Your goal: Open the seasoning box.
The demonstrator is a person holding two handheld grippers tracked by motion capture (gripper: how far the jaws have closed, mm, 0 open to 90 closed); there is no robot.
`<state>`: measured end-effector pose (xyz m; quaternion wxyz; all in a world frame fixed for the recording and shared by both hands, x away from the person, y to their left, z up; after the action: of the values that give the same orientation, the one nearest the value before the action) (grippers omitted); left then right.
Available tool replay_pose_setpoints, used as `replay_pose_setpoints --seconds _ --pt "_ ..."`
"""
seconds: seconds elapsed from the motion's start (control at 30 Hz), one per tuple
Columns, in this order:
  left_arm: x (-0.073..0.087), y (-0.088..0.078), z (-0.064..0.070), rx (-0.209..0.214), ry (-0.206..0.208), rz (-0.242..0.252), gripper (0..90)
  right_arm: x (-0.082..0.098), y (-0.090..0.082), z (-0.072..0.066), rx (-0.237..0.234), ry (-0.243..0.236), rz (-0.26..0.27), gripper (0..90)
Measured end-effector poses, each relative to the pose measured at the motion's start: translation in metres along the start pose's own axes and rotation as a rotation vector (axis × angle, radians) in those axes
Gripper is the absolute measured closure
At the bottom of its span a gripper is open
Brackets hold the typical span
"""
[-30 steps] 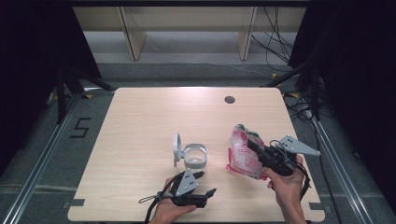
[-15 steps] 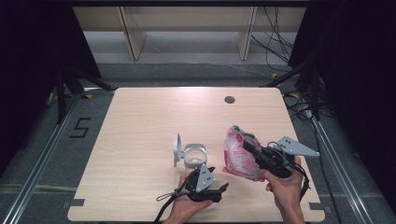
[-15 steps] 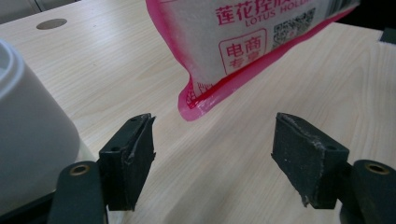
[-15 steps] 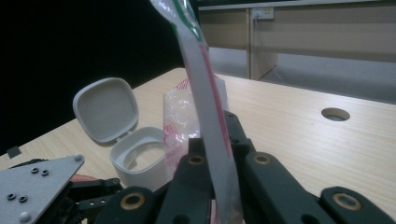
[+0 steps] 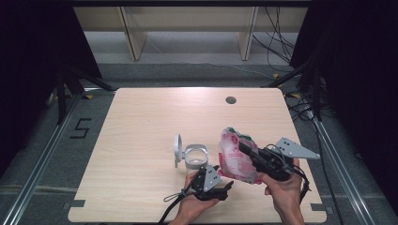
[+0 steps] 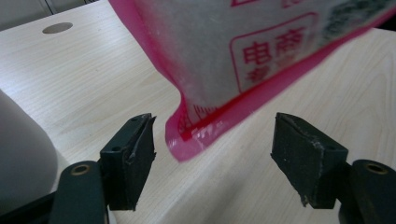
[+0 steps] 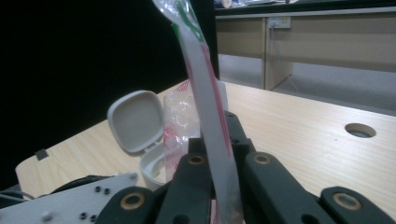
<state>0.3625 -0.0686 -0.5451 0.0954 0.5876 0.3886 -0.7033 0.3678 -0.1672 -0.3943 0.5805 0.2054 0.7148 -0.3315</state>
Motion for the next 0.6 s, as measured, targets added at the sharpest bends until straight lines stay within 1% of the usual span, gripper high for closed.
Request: replay_pose_setpoints --seconds 0.03,0.07,0.1,0.13,0.17,0.2,0.23,0.27,0.3,0.33,0.37,0.4,0.43,0.47,0.5,0.53,0.57,0.6 --pt "0.000 -0.001 -0.002 -0.006 0.019 -0.010 29.5 -0.001 -0.001 -0.002 -0.007 -0.004 -0.002 90.0" --pt "-0.001 -0.001 -0.002 -0.004 0.018 -0.001 29.7 -0.002 0.000 -0.005 -0.018 0.001 0.009 90.0" --pt "-0.002 -0.002 -0.002 -0.015 0.021 0.004 31.4 -0.002 0.000 -0.006 -0.017 -0.019 0.000 90.0" --pt "-0.002 -0.002 -0.001 0.003 0.014 0.011 35.0 -0.002 0.000 -0.010 -0.022 0.001 -0.014 90.0" --pt "-0.004 -0.003 0.000 -0.001 0.017 0.025 37.1 -0.003 0.000 -0.011 -0.034 -0.003 -0.008 90.0" --pt "-0.005 -0.005 0.000 0.005 0.026 0.026 41.8 -0.003 0.001 -0.013 -0.039 -0.014 -0.014 90.0" --pt "-0.007 -0.005 0.001 0.000 0.029 0.030 43.2 -0.003 0.001 -0.015 -0.041 -0.002 -0.014 90.0" --pt "-0.007 -0.006 0.001 -0.008 0.040 0.027 45.3 -0.004 0.001 -0.015 -0.042 -0.018 -0.007 90.0" --pt "-0.010 -0.005 -0.001 -0.010 0.052 0.053 48.5 -0.005 0.002 -0.016 -0.045 -0.023 -0.001 90.0" --pt "-0.011 -0.005 -0.001 -0.011 0.047 0.057 53.4 -0.006 0.002 -0.018 -0.050 -0.023 -0.002 90.0" --pt "-0.012 -0.005 0.000 -0.005 0.042 0.072 56.2 -0.006 0.002 -0.018 -0.050 -0.027 0.002 90.0" --pt "-0.011 -0.006 0.001 -0.020 0.017 0.074 58.7 -0.008 0.001 -0.017 -0.041 -0.018 0.006 90.0" --pt "-0.013 -0.005 0.005 -0.013 0.013 0.103 61.5 -0.008 0.001 -0.016 -0.039 -0.028 -0.008 90.0" --pt "-0.014 -0.005 0.006 -0.013 0.017 0.104 64.5 -0.010 0.001 -0.016 -0.044 -0.015 0.001 90.0" --pt "-0.014 -0.004 0.008 -0.009 0.011 0.105 65.7 -0.011 0.001 -0.016 -0.044 -0.018 0.001 90.0" --pt "-0.014 -0.004 0.009 -0.006 0.011 0.105 66.5 -0.012 0.001 -0.017 -0.039 -0.007 0.004 90.0" --pt "-0.014 -0.004 0.010 -0.013 0.003 0.105 67.2 -0.013 0.002 -0.014 -0.030 -0.038 0.006 90.0" --pt "-0.015 -0.004 0.010 -0.012 -0.011 0.118 68.0 -0.014 0.003 -0.016 -0.039 -0.036 0.007 90.0"
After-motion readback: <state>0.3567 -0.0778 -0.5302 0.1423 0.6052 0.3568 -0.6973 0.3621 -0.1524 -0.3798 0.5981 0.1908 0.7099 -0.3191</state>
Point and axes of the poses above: each handheld gripper's, and its own axes: y roughly forward along the jaws, x roughly out of its underside, z roughly to its right, the point moved 8 cm from there along y, roughly forward along the jaws, and after that the axes turned 2 degrees about -y, right-handed, at the moved point
